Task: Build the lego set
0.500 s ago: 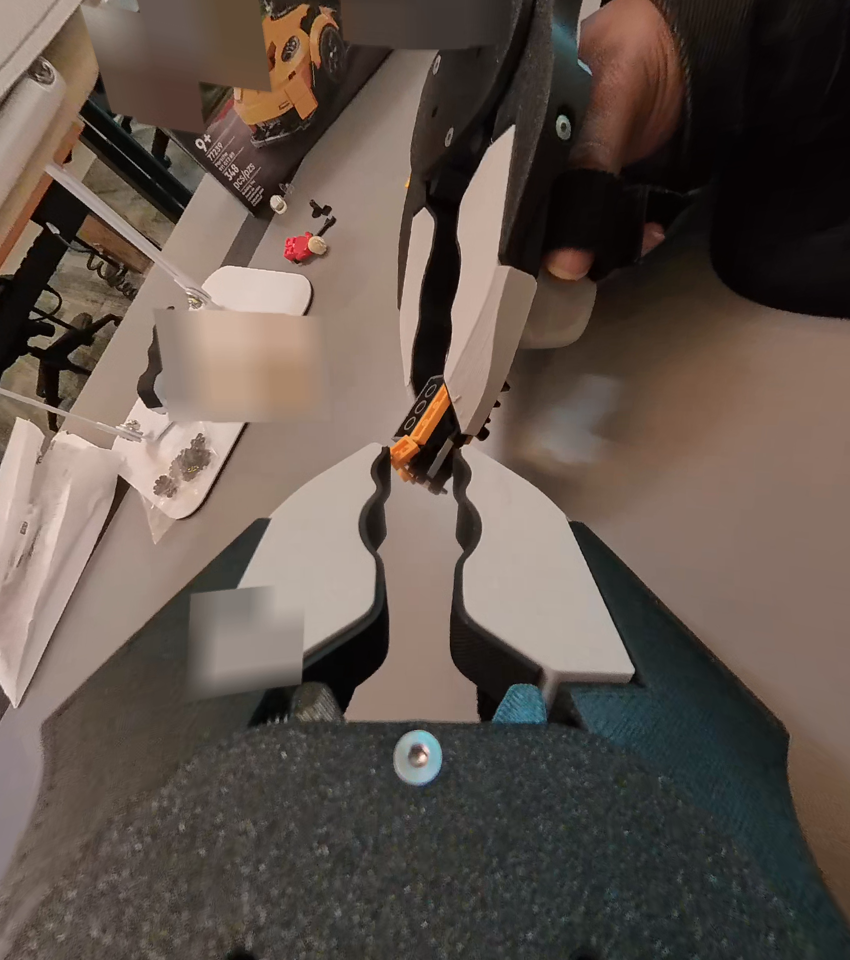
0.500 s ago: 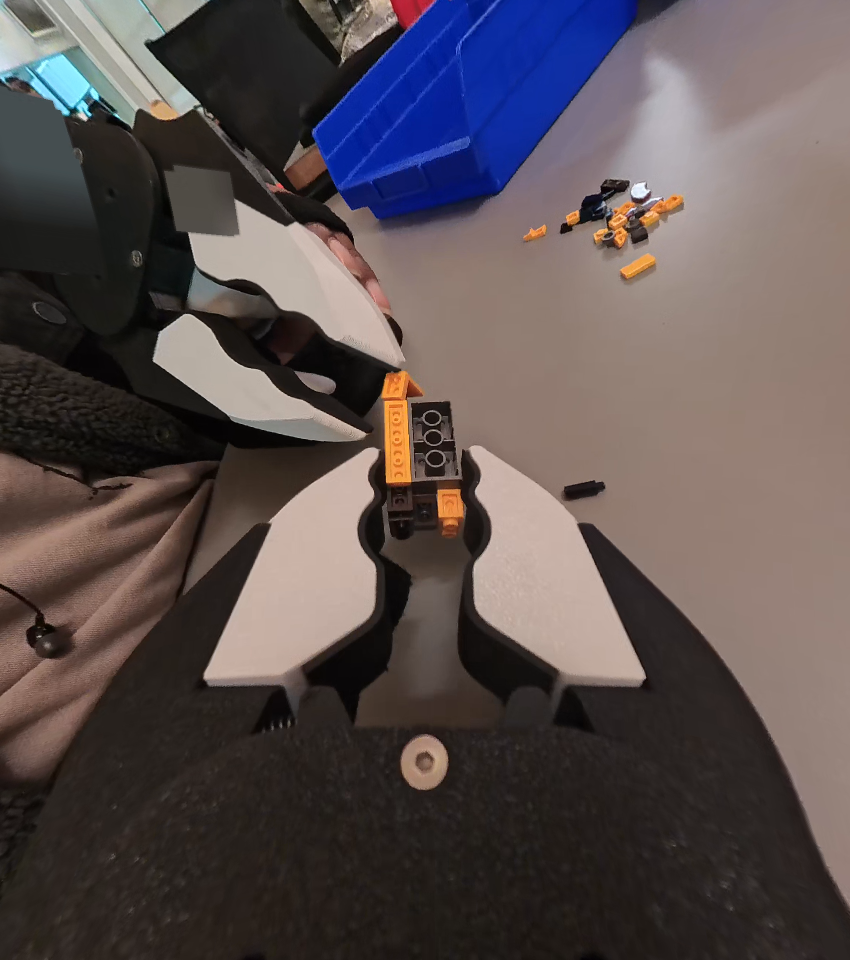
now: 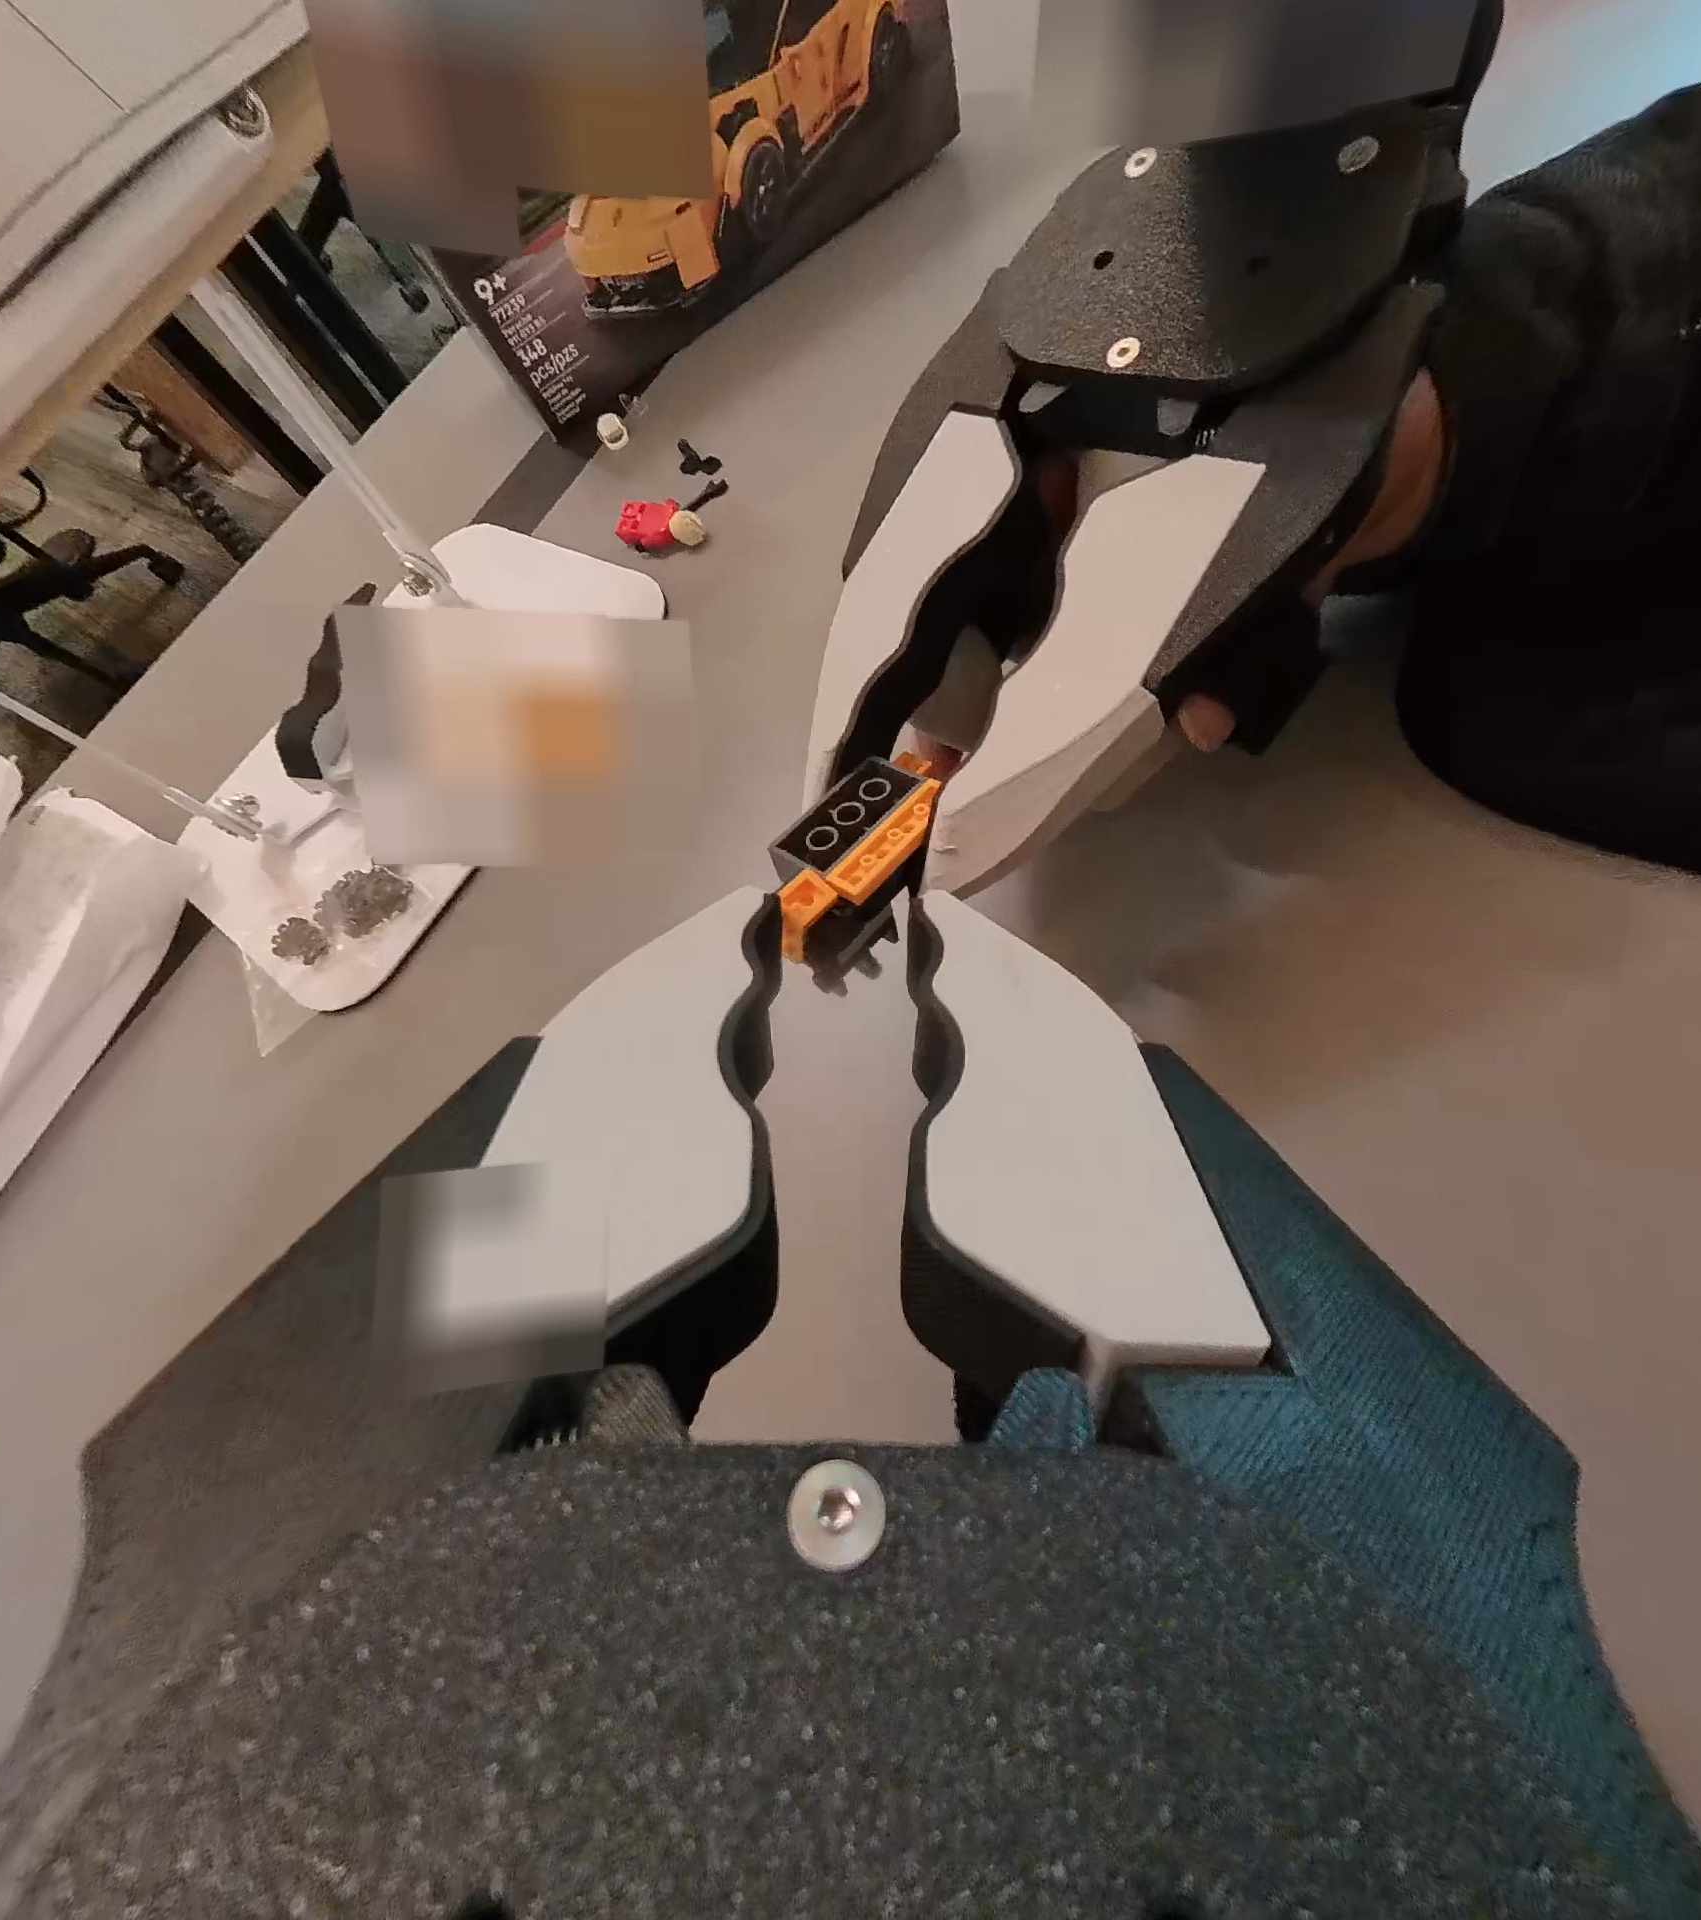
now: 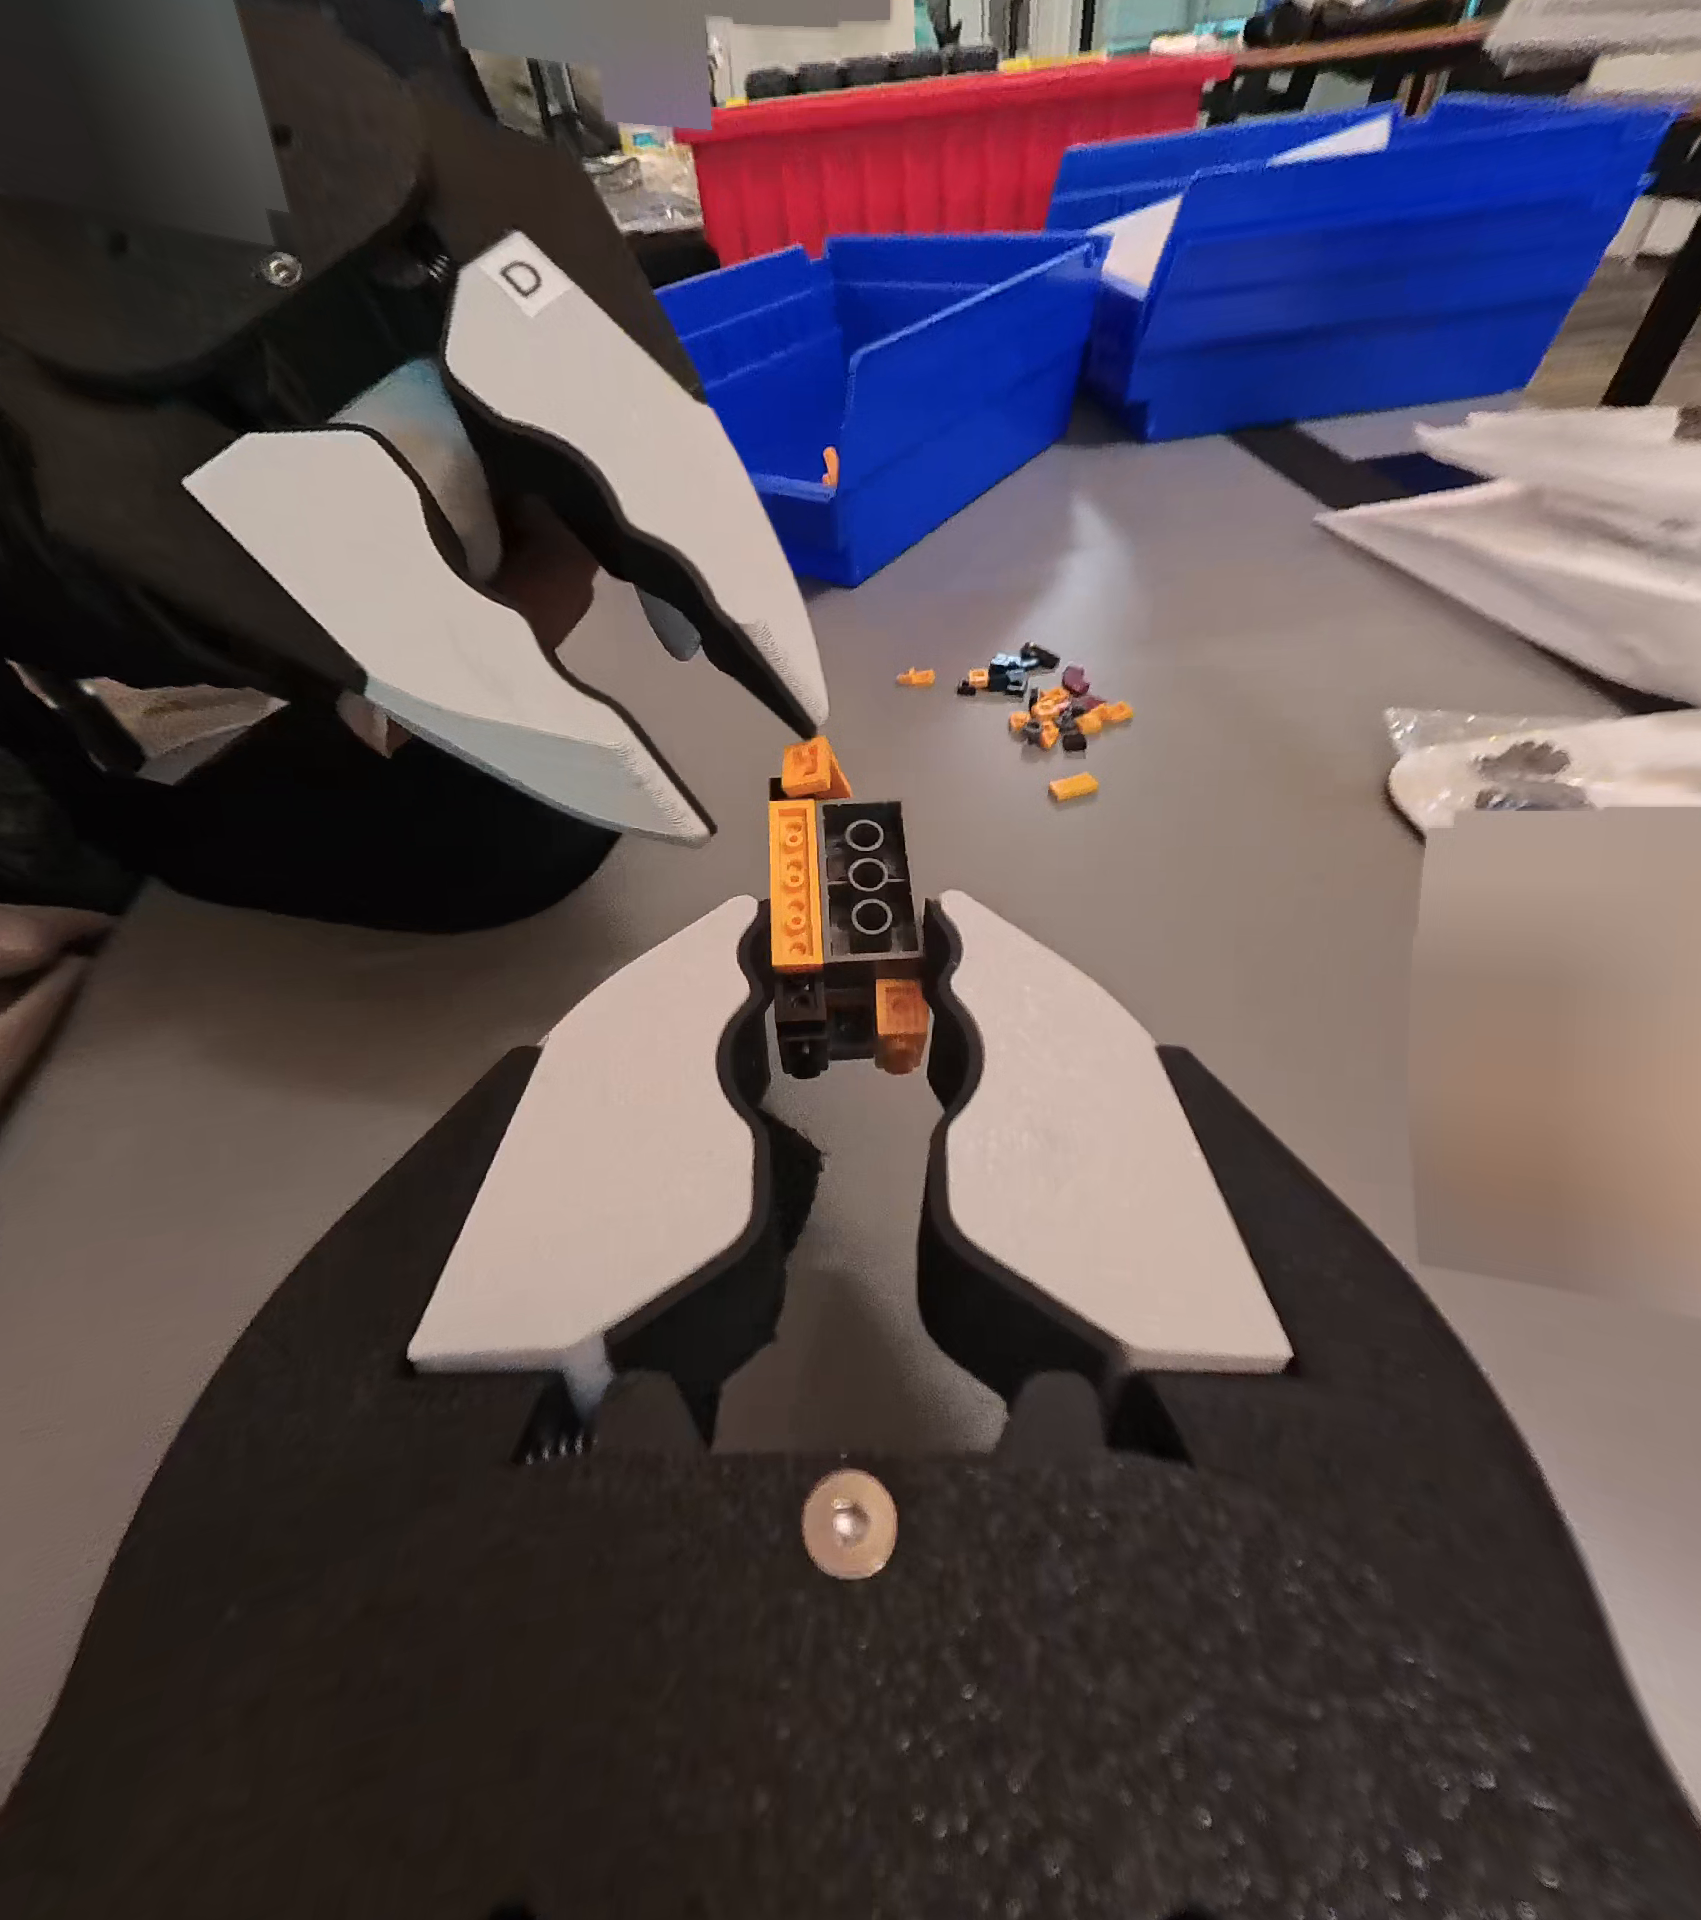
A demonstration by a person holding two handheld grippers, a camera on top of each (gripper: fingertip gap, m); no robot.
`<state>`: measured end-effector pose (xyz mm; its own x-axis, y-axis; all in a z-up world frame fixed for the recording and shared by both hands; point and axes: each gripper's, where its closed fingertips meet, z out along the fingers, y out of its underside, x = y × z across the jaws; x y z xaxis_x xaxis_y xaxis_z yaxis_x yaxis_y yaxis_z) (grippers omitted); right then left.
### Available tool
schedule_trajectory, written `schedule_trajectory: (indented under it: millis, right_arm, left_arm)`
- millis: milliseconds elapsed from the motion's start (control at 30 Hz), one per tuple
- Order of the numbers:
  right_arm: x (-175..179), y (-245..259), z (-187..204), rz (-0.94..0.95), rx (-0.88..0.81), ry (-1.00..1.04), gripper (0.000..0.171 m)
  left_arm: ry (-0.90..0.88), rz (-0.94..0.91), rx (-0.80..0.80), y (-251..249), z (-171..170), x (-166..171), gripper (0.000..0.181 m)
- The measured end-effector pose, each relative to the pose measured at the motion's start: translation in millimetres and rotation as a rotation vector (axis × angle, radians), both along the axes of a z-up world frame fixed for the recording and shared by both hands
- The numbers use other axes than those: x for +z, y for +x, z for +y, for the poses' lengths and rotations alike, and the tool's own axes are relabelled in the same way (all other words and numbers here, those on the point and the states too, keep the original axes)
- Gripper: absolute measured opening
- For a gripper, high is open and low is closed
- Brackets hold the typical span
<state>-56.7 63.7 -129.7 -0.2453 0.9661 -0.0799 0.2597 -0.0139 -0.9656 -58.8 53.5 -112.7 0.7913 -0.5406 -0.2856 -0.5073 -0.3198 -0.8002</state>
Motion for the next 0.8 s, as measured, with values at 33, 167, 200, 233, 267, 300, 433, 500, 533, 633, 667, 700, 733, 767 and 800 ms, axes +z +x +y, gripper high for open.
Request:
schedule_trajectory:
  millis: [33, 167, 200, 233, 267, 300, 433, 500, 533, 633, 667, 700, 733, 767, 800]
  right_arm:
    - [2, 0, 0, 0.013, -0.005, 0.015, 0.027]
    - [7, 0, 3, 0.059, -0.036, 0.078, 0.027]
    - [8, 0, 4, 0.064, -0.044, 0.090, 0.027]
    - [8, -1, 4, 0.069, -0.047, 0.101, 0.027]
    - [9, -1, 4, 0.078, -0.050, 0.111, 0.027]
    - [10, -1, 4, 0.084, -0.052, 0.124, 0.027]
    - [12, -1, 3, 0.103, -0.061, 0.158, 0.027]
    - [14, -1, 5, 0.112, -0.074, 0.168, 0.027]
    - [15, -1, 6, 0.117, -0.078, 0.169, 0.027]
    - [17, 0, 6, 0.129, -0.081, 0.166, 0.027]
    - [18, 0, 6, 0.133, -0.084, 0.166, 0.027]
    - [18, 0, 6, 0.136, -0.085, 0.166, 0.027]
    - [19, 0, 6, 0.140, -0.085, 0.165, 0.027]
    - [20, 0, 7, 0.146, -0.090, 0.168, 0.027]
    - [21, 0, 7, 0.154, -0.091, 0.171, 0.027]
  left_arm:
    - [0.004, 0.003, 0.000, 0, 0, 1, 0.023]
    - [0.017, 0.010, -0.003, 0, 1, 8, 0.022]
    - [0.019, 0.012, -0.007, 0, 1, 10, 0.022]
    - [0.018, 0.016, -0.011, 1, 0, 11, 0.021]
    - [0.015, 0.021, -0.016, 2, 0, 11, 0.021]
    - [0.017, 0.028, -0.020, 2, -1, 11, 0.021]
    - [0.021, 0.043, -0.025, 3, 0, 13, 0.021]
    - [0.019, 0.042, -0.027, 3, -1, 14, 0.021]
    - [0.020, 0.043, -0.027, 4, -1, 15, 0.021]
    - [0.022, 0.043, -0.029, 5, -1, 17, 0.021]
    - [0.022, 0.042, -0.031, 5, -1, 17, 0.021]
    - [0.022, 0.040, -0.031, 5, 0, 17, 0.021]
    - [0.021, 0.035, -0.032, 5, 0, 18, 0.021]
    - [0.021, 0.031, -0.033, 5, 0, 19, 0.022]
    - [0.021, 0.027, -0.034, 5, 1, 20, 0.022]
